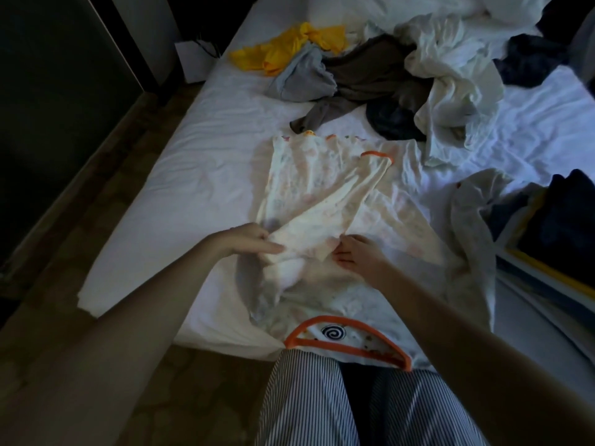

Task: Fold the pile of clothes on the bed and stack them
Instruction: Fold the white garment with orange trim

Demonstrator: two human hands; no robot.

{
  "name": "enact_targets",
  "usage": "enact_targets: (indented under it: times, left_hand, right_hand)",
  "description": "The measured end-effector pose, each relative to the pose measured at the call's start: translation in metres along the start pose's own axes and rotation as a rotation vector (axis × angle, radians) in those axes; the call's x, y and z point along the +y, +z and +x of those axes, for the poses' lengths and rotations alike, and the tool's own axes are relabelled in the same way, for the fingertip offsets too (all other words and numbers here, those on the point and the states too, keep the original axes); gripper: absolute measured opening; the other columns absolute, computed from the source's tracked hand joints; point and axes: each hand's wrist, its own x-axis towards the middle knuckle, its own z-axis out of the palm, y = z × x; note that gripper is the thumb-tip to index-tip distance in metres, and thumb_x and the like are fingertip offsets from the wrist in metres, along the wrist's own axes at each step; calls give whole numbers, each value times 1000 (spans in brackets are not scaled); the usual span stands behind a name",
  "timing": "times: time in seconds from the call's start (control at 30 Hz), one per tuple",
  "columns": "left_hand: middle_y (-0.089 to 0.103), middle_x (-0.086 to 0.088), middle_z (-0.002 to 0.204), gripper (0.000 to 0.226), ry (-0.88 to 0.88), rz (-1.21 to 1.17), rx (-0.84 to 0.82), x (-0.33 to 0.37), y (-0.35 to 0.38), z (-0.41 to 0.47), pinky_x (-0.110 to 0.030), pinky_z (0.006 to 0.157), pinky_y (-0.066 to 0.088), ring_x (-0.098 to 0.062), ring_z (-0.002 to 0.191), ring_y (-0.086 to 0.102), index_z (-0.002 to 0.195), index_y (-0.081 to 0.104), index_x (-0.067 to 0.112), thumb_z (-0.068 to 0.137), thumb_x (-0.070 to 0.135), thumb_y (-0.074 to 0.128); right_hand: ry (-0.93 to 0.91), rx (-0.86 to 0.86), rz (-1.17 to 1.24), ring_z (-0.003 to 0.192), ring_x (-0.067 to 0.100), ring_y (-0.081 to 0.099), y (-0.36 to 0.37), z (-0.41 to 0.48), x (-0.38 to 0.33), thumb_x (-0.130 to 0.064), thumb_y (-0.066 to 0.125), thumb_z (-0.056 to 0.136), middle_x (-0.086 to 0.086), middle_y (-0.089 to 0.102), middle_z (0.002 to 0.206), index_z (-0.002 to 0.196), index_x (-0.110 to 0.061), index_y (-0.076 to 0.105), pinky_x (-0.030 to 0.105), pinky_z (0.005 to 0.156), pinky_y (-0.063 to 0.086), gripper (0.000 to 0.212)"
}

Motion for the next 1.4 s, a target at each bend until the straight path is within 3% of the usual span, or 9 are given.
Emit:
enact_targets:
  times: [0.2,0.33,0.5,0.6,0.77,0.87,1.1,1.27,1.4]
  left_hand:
    - [54,-1,133,97,-92,213,136,-27,7,-22,-40,104,34,-23,121,50,135,43,23,55,74,60]
    - [27,2,150,89,99,361,539,-3,46,-41,-39,106,19,-22,138,23,145,23,31,67,73,34]
    - [-5,2,161,81,113,604,313,-9,104,-44,-37,117,-6,-15,147,-5,152,1,30,81,70,1]
    - [-9,-2,160,66,53,595,328,-1,110,-42,-40,116,-9,-19,147,-9,152,-1,27,95,58,13]
    - [21,-5,154,51,78,461,474,28,105,-37,-42,111,15,-23,141,19,141,31,24,95,46,31]
    - [36,-3,146,43,195,436,557,72,111,-29,-36,105,24,-23,133,32,138,41,16,96,26,40]
    - [65,-10,101,19,309,-291,337,213,156,27,-29,78,43,-23,95,60,103,63,7,93,14,49]
    - [57,-12,90,39,24,-825,163,280,176,72,-22,50,44,-22,70,56,122,50,5,86,18,59]
    - [56,-8,78,9,-126,-1093,32,296,176,89,-29,51,45,-20,67,55,89,57,12,90,20,60]
  right_hand:
    - [46,-107,-116,69,16,61,13,-21,26,-16,54,95,8,62,79,94,-8,56,19,55,53,8]
    - [53,-98,-79,68,17,61,10,-27,33,-13,55,94,9,62,79,89,-8,57,20,56,54,7]
    - [68,-86,-24,57,16,61,1,-39,37,-7,53,94,12,60,72,81,-8,54,21,50,54,13]
    - [18,-42,-119,58,17,61,-9,-45,40,-7,52,94,11,60,72,80,-8,55,22,52,54,14]
    - [-357,222,-481,62,15,57,-45,-56,45,-4,48,91,7,59,84,102,-14,60,18,52,47,19]
    - [-609,504,-839,103,21,55,-70,-71,46,-7,52,85,6,57,118,114,-18,59,32,92,45,32]
    - [-325,645,-968,141,27,9,-156,-81,68,-32,44,92,7,11,156,146,-31,22,40,114,8,59]
    - [-374,633,-1001,115,42,51,-169,-75,98,-42,32,87,20,53,129,134,-17,49,51,95,40,55]
    - [-395,651,-993,100,39,58,-169,-74,94,-34,37,82,16,63,111,127,-17,56,48,85,46,52]
